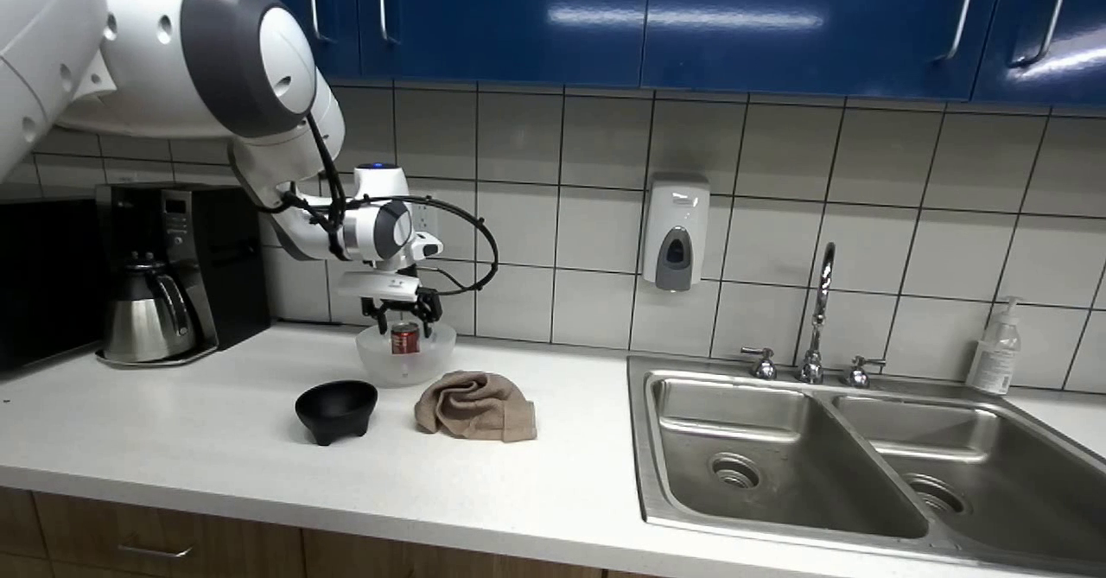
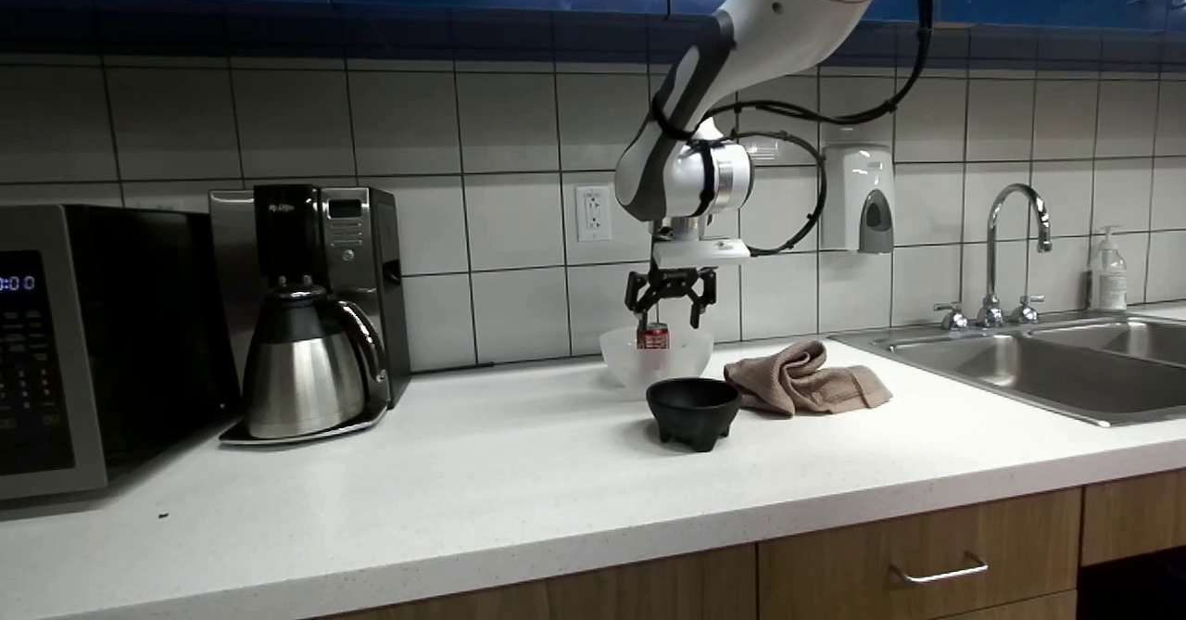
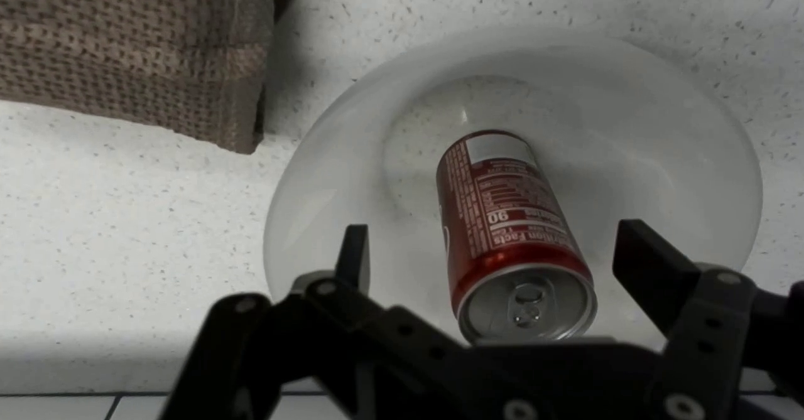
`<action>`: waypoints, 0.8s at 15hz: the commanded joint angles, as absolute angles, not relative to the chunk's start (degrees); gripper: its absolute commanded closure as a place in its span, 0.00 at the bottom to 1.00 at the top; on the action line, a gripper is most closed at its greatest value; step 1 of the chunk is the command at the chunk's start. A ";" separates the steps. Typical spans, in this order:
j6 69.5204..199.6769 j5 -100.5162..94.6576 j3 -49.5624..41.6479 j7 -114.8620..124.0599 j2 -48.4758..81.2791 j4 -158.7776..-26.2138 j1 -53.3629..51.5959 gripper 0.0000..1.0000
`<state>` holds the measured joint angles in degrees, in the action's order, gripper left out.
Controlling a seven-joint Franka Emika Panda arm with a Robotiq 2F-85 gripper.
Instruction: Remove the red can bottle from the opaque bowl and put it on the kitchen countertop
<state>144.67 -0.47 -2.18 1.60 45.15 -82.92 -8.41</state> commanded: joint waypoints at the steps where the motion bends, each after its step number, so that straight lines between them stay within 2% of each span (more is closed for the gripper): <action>1: 141.34 -2.02 -2.23 4.18 48.83 -76.64 -8.64 0.00; 12: 139.67 -1.84 -2.24 4.69 53.79 -69.78 -8.86 0.00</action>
